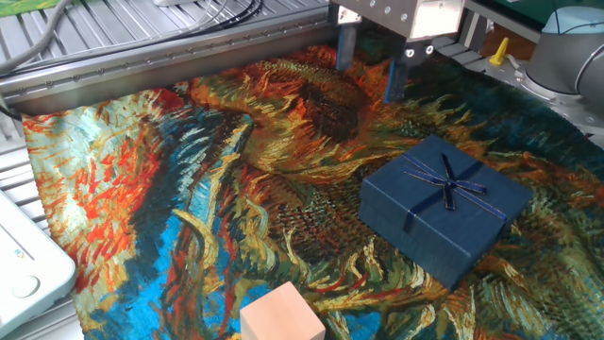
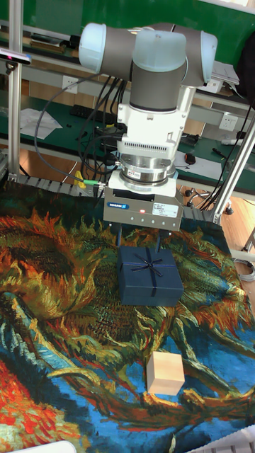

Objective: Pick up one small block

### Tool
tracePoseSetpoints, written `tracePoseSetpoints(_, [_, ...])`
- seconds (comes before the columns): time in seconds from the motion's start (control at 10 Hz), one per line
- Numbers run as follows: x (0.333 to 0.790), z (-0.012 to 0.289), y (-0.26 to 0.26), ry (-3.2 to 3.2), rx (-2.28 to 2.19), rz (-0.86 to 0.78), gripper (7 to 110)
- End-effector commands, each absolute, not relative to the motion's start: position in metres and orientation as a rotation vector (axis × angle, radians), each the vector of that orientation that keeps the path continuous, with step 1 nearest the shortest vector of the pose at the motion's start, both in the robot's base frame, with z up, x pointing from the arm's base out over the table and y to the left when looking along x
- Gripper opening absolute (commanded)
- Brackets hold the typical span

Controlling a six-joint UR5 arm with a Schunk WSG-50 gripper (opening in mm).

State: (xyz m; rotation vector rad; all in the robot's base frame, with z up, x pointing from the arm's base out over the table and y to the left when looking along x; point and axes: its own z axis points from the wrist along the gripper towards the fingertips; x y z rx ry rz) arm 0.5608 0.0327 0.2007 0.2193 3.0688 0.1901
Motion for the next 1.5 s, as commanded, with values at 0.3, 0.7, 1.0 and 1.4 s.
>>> tracePoseSetpoints(0.3, [0.5606, 0.2009, 0.0334, 3.071, 0.224, 0.195, 7])
tracePoseSetpoints(0.7, [0.5579, 0.1999, 0.0279, 3.083, 0.194, 0.156, 7])
tracePoseSetpoints(1.0, [0.5543, 0.1997, 0.0281, 3.098, 0.168, 0.152, 7])
tracePoseSetpoints(1.4, [0.5527, 0.1997, 0.0260, 3.104, 0.165, 0.140, 7])
